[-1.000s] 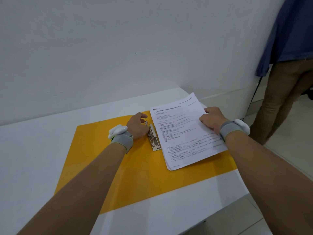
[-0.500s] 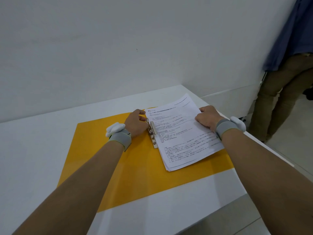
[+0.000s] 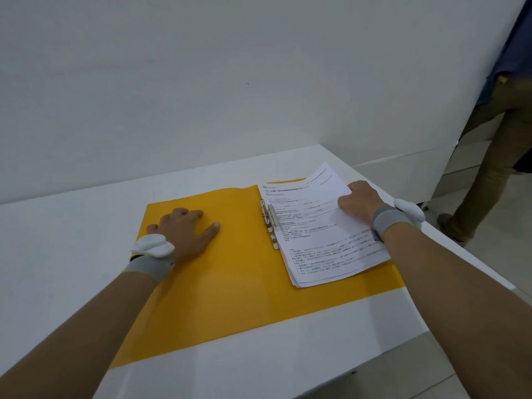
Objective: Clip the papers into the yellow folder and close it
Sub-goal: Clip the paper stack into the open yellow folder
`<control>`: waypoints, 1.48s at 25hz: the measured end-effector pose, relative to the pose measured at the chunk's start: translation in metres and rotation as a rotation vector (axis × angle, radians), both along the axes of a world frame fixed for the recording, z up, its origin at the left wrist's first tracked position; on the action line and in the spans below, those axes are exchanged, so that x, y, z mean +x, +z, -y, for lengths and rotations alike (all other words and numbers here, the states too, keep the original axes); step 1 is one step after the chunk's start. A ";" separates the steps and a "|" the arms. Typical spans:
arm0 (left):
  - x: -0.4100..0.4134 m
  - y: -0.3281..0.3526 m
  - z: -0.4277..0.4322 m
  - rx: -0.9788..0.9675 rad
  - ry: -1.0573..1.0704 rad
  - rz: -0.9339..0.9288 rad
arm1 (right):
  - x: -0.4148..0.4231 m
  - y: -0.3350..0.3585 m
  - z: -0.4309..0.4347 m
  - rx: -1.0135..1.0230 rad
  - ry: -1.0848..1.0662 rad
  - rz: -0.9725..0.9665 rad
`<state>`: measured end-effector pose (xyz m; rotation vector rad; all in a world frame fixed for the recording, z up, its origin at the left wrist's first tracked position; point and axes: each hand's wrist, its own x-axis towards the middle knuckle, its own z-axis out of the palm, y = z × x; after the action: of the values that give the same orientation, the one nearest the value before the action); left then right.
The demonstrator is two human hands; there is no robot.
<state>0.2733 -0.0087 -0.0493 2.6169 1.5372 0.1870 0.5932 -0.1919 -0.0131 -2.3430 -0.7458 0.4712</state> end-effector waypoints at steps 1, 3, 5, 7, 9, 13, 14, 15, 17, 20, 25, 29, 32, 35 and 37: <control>-0.006 -0.001 0.003 0.007 -0.003 -0.005 | -0.002 0.001 -0.001 -0.020 0.000 0.014; -0.013 -0.003 0.009 0.017 -0.010 0.000 | -0.004 0.000 -0.005 -0.057 -0.004 0.063; -0.012 -0.005 0.011 0.017 -0.015 0.011 | -0.006 0.000 -0.006 -0.078 0.006 0.101; -0.012 -0.007 0.010 0.017 -0.018 0.007 | -0.006 0.000 -0.007 -0.085 0.012 0.106; -0.012 -0.009 0.010 0.026 -0.015 0.012 | -0.007 0.000 -0.007 -0.112 0.015 0.112; -0.011 -0.013 0.010 0.056 -0.007 0.031 | -0.013 -0.003 -0.012 -0.290 0.005 0.232; -0.011 -0.013 0.009 0.056 -0.008 0.028 | -0.015 -0.003 -0.013 -0.345 -0.009 0.279; -0.010 -0.013 0.010 0.051 -0.008 0.024 | -0.019 -0.003 -0.015 -0.377 -0.022 0.324; -0.011 -0.012 0.009 0.041 -0.008 0.017 | -0.030 -0.002 -0.021 -0.334 -0.032 0.417; -0.012 -0.013 0.009 0.027 -0.019 0.009 | -0.056 0.006 -0.039 -0.102 0.142 0.380; -0.011 -0.013 0.010 0.006 -0.023 -0.012 | -0.104 0.011 -0.077 0.033 0.468 0.275; -0.012 -0.015 0.012 0.013 -0.015 -0.005 | -0.119 0.008 -0.096 -0.203 0.516 0.479; -0.014 -0.014 0.012 0.007 -0.015 -0.006 | -0.124 0.002 -0.101 -0.223 0.457 0.518; -0.015 -0.013 0.012 -0.011 -0.015 -0.015 | -0.125 0.005 -0.099 -0.169 0.396 0.536; -0.014 -0.012 0.012 -0.017 -0.015 -0.021 | -0.126 0.008 -0.091 -0.105 0.373 0.549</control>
<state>0.2591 -0.0203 -0.0610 2.6249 1.5178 0.1451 0.4668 -0.1010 -0.0050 -2.4580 -1.4579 0.0043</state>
